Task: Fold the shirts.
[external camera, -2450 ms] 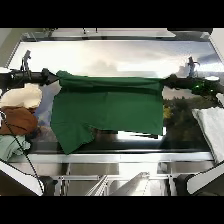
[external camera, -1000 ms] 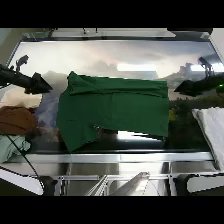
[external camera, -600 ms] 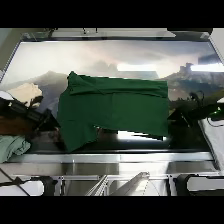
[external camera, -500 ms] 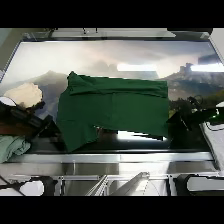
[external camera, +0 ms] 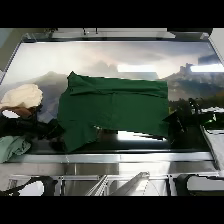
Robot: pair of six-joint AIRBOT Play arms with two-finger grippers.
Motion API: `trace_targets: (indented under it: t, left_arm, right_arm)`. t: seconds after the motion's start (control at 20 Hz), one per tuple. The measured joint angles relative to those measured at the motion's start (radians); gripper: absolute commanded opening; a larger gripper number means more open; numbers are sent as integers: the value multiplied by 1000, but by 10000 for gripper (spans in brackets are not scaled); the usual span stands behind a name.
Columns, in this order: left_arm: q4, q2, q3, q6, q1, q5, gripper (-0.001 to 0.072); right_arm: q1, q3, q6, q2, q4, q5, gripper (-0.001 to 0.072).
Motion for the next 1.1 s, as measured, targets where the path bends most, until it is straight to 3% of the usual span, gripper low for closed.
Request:
trace_targets:
  t: [0.25, 0.3, 0.35, 0.7, 0.75, 0.8, 0.85, 1.1]
  left_arm:
    - [-96, 0, -6, 76, -1, 69, 267]
    - [-106, 0, -6, 82, -2, 76, 106]
    - [-108, 0, -7, 90, -4, 95, 23]
    - [-130, 1, -8, 126, -32, 93, 23]
    - [-135, 1, -8, 127, -32, 90, 23]
    - [-135, 1, -8, 128, -30, 85, 22]
    - [-135, 2, -8, 129, -27, 77, 22]
    - [-143, 82, -7, 131, 34, 16, 21]
  right_arm:
    - [-14, -2, -26, 0, 16, 6, 500]
    - [-23, -2, -30, 0, 16, 8, 500]
    - [-33, -2, -31, 0, 15, 9, 499]
    - [2, -79, -41, -4, 55, 3, 497]
    - [26, -94, -48, -6, 72, -6, 417]
    - [48, -104, -56, -8, 82, -19, 129]
    - [66, -110, -64, -10, 84, -32, 23]
    - [48, -83, -111, 8, 158, 56, 22]
